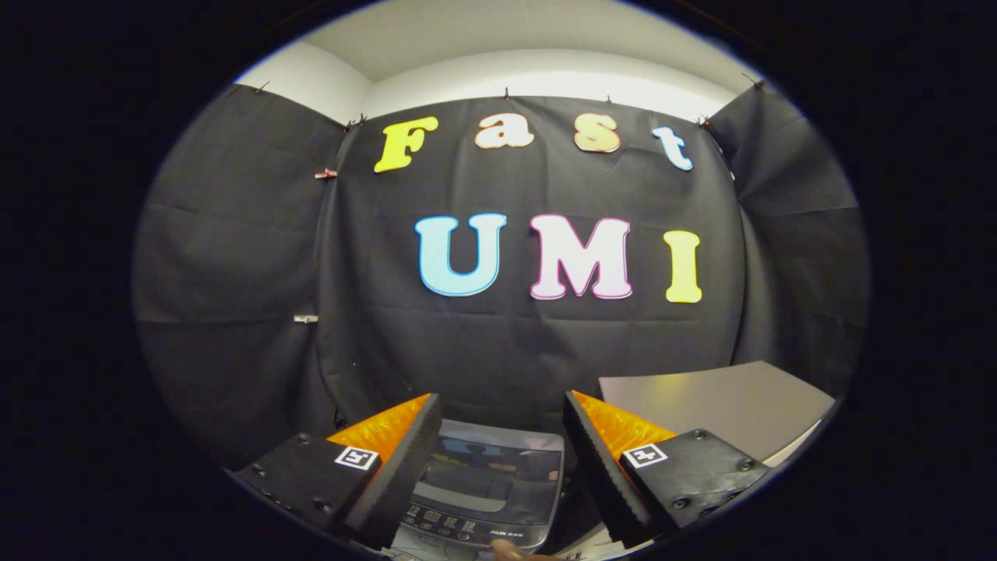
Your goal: Put the clothes into the washing machine and then close the washing machine lid.
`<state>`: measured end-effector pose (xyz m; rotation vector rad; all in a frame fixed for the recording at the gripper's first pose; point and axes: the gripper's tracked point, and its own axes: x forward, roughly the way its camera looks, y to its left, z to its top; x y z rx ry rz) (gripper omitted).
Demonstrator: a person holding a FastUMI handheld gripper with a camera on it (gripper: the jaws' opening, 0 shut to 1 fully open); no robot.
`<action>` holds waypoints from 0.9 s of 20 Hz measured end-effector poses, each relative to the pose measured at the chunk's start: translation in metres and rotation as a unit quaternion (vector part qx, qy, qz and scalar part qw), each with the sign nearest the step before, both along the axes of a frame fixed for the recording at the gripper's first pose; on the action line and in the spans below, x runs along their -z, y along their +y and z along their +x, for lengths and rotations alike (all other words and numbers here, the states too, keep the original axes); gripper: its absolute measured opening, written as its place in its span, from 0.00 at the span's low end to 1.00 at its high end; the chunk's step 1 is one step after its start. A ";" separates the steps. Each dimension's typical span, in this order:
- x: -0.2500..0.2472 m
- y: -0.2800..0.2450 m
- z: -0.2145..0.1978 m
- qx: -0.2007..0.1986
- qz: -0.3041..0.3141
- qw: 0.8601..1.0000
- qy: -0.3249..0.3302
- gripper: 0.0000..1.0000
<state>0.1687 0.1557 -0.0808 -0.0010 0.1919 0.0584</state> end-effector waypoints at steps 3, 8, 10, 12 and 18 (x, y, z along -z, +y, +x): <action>-0.035 -0.019 -0.023 0.002 0.008 0.999 -0.034 0.98; -0.072 -0.062 -0.069 0.009 0.007 0.997 -0.073 0.98; -0.079 -0.082 -0.088 0.018 0.008 0.997 -0.080 0.98; -0.082 -0.102 -0.108 0.030 0.004 0.996 -0.082 0.98; -0.083 -0.144 -0.156 0.044 -0.012 0.995 -0.088 0.98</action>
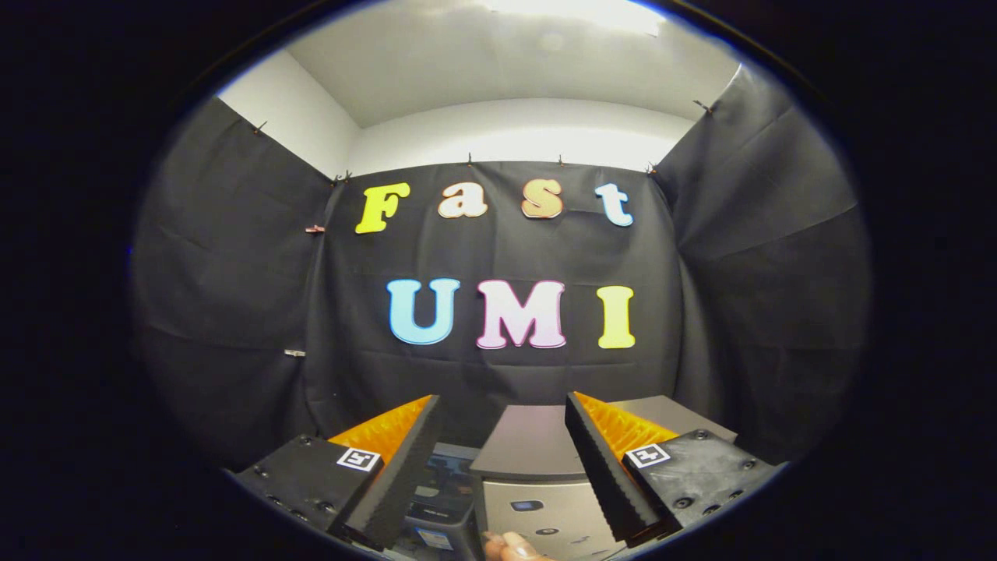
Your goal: Put the clothes into the washing machine and then close the washing machine lid.
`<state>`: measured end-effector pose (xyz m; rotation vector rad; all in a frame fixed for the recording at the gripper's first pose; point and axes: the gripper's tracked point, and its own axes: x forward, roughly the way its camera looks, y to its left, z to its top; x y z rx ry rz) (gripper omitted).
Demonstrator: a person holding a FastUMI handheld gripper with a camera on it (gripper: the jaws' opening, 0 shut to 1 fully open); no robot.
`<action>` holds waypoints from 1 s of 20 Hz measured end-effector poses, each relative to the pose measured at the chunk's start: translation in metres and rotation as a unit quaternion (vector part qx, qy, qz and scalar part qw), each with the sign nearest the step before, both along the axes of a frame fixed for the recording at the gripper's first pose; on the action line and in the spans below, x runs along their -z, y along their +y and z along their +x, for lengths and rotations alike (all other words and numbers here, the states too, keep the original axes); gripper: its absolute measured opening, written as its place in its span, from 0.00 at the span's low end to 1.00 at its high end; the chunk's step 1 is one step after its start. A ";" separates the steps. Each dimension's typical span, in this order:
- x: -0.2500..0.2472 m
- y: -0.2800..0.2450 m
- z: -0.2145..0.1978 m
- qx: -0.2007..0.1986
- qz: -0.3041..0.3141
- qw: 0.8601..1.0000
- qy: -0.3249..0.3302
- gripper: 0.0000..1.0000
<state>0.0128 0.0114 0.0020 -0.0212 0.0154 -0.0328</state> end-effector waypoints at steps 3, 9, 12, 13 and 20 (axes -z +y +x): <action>-0.001 -0.004 -0.012 -0.005 0.005 1.000 -0.003 0.98; -0.008 -0.018 -0.026 -0.010 -0.016 1.000 -0.021 0.98; -0.008 -0.018 -0.029 -0.014 -0.021 0.999 -0.022 0.98; -0.009 -0.018 -0.030 -0.016 -0.022 0.999 -0.023 0.98; -0.015 -0.019 -0.035 -0.009 -0.014 0.999 -0.036 0.98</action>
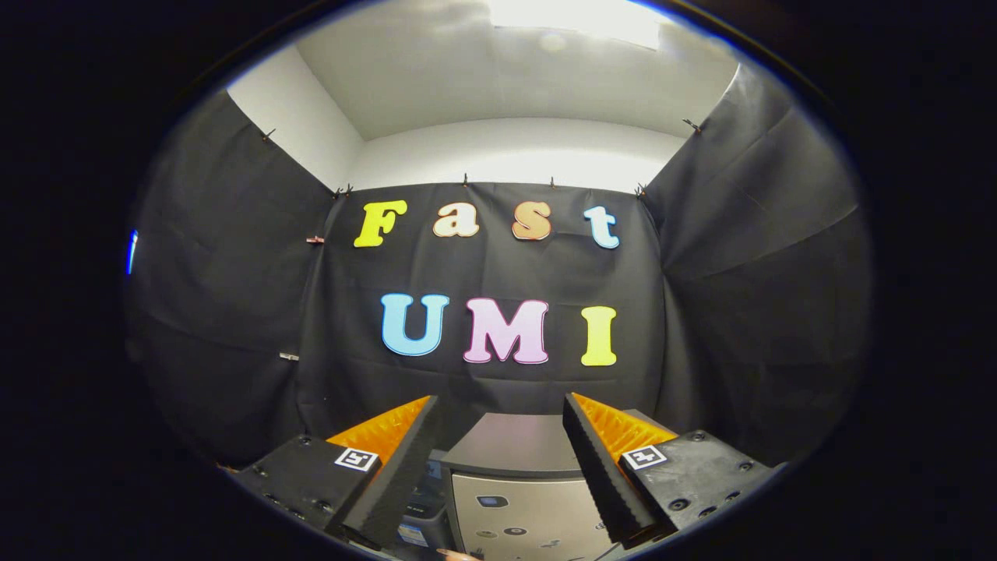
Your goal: Put the clothes into the washing machine and then close the washing machine lid.
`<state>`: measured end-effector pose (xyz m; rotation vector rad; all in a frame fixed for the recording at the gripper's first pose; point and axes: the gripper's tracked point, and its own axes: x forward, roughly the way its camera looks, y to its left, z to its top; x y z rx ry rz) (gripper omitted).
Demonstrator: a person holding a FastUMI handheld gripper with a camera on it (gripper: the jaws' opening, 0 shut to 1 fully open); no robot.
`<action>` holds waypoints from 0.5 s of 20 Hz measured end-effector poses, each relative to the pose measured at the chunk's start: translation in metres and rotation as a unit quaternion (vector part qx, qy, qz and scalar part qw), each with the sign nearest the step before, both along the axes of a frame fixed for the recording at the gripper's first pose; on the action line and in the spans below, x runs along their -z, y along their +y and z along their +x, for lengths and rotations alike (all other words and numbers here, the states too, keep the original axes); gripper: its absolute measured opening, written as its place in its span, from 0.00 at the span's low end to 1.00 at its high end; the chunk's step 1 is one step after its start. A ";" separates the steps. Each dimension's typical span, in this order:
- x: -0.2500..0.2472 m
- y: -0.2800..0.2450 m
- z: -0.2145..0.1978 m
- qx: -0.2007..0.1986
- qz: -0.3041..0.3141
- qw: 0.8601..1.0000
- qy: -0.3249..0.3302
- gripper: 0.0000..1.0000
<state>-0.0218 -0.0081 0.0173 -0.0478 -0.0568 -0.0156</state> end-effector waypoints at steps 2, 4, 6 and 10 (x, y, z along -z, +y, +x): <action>0.000 0.000 0.000 0.001 0.001 1.000 0.002 0.98; 0.001 0.000 0.001 0.001 0.000 1.000 0.003 0.98; 0.003 0.000 0.003 0.001 -0.002 1.000 0.005 0.98; 0.005 -0.003 0.005 0.002 0.004 1.000 0.009 0.98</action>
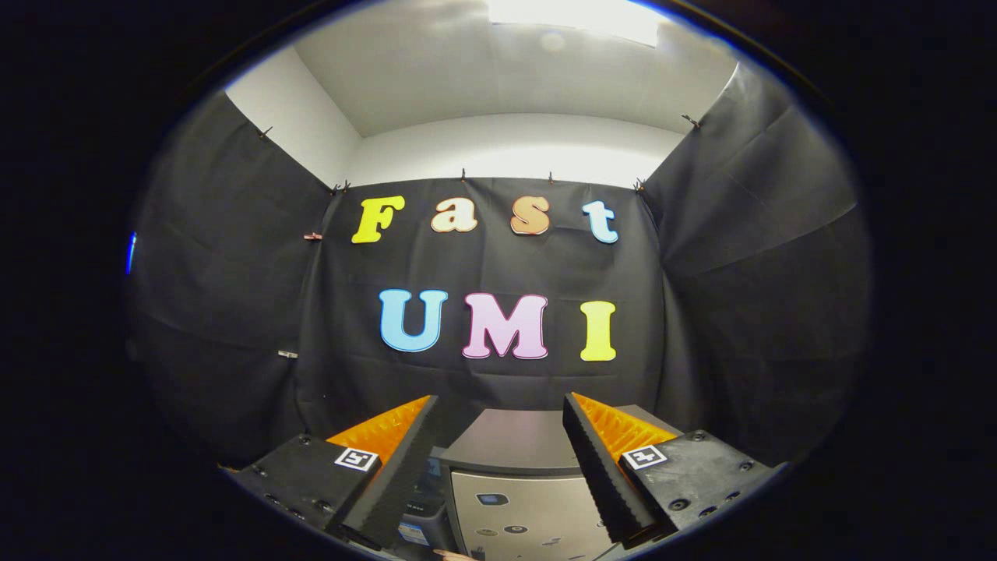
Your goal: Put the clothes into the washing machine and then close the washing machine lid.
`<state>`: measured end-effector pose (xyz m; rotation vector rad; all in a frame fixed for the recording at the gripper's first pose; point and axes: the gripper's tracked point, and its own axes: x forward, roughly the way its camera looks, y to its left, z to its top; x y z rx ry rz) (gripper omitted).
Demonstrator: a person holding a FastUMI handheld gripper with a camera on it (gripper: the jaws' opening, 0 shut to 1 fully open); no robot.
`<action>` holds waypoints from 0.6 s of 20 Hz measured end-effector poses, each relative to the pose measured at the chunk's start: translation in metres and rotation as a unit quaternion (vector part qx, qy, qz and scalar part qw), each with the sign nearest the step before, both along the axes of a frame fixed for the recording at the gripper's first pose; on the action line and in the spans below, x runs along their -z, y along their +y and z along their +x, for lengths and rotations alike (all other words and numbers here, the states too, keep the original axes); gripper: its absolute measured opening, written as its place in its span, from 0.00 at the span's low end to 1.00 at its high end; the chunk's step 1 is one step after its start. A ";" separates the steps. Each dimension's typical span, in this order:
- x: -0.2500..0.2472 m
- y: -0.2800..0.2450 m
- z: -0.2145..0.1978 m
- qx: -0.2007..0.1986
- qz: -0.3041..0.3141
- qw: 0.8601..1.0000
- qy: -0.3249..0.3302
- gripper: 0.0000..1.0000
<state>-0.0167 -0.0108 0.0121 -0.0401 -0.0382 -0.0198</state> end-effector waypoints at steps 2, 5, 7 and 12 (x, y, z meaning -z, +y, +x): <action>0.002 -0.002 0.002 0.002 0.002 1.000 0.003 0.98; 0.004 -0.005 0.005 0.005 0.001 1.000 0.007 0.98; 0.003 -0.007 0.005 0.006 0.004 1.000 0.007 0.98; 0.005 -0.010 0.006 0.009 0.005 1.000 0.010 0.98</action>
